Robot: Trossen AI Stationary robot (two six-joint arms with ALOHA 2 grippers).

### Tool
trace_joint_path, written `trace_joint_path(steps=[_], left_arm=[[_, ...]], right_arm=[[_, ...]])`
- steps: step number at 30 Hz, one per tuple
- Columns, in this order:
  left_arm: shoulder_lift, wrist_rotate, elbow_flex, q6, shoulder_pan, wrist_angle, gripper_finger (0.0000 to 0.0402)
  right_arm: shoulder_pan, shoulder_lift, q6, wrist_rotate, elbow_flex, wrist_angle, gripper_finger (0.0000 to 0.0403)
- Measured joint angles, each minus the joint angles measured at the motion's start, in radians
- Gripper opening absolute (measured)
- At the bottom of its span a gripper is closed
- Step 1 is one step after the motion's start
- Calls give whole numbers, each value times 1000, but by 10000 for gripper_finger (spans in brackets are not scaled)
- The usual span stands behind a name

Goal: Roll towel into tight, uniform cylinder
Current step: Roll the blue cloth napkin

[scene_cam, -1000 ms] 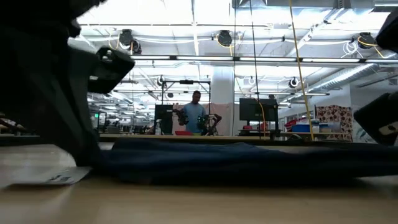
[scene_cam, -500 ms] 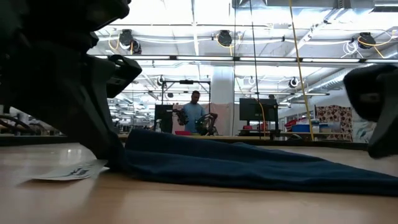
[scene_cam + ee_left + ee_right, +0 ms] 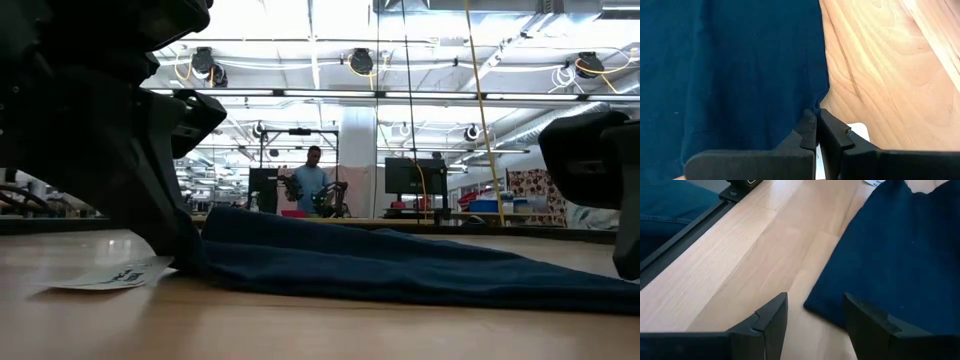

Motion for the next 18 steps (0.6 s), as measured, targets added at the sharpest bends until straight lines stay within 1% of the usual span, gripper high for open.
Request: trace_joint_path(steps=[5,8,13,18], left_arm=[[0,-11,0,-18,0,7,7],[0,-13,0,-29,0,11,7],[-1,-13,0,-52,0,11,7],[-1,-13,0,-53,-1,14,7]], right_arm=[[-10,17,50,-4,0,28,174],[-12,50,63,-45,1,87,159],[-12,100,152,-30,6,119,121],[-13,104,184,-13,5,120,63]])
